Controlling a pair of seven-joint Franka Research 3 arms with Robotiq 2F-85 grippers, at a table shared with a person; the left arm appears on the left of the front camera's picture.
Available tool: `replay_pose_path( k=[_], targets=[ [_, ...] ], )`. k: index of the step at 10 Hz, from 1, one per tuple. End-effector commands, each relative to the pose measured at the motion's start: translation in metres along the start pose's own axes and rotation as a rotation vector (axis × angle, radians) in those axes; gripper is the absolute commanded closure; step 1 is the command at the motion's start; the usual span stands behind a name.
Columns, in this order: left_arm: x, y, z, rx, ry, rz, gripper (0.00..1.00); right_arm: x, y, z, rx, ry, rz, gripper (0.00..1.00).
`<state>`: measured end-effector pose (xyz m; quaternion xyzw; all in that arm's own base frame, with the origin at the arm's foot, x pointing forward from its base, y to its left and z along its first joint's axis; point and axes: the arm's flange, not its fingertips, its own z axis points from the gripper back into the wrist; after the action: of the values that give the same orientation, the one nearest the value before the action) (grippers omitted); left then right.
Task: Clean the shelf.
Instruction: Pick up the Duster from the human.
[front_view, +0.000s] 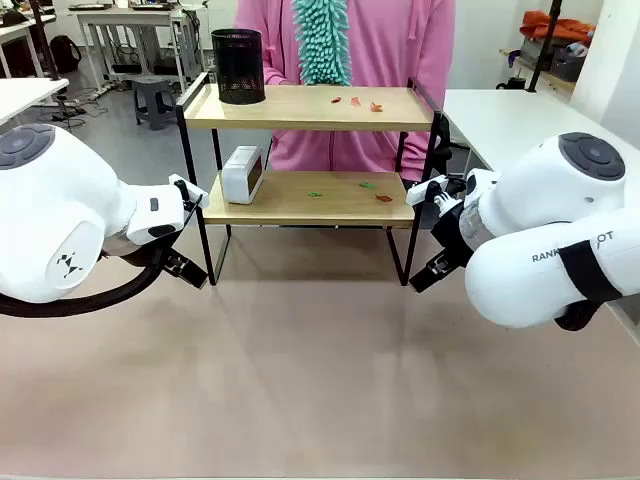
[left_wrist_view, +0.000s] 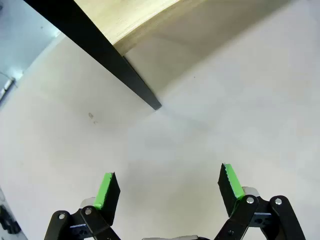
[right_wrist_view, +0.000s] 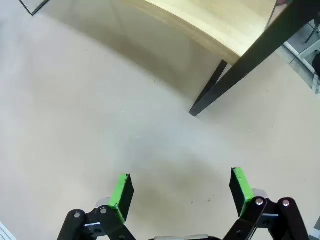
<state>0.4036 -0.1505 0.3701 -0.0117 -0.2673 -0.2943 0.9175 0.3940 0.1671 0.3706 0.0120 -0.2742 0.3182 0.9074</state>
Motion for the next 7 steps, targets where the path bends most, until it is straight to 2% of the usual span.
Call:
replay_pose_path(
  k=[1, 7],
  targets=[
    [0.0001, 0.0, 0.0001, 0.0, 0.0, 0.0, 0.0, 0.0, 0.0, 0.0, 0.0, 0.0, 0.0, 0.0],
    [0.0001, 0.0, 0.0001, 0.0, 0.0, 0.0, 0.0, 0.0, 0.0, 0.0, 0.0, 0.0, 0.0, 0.0]
  ],
)
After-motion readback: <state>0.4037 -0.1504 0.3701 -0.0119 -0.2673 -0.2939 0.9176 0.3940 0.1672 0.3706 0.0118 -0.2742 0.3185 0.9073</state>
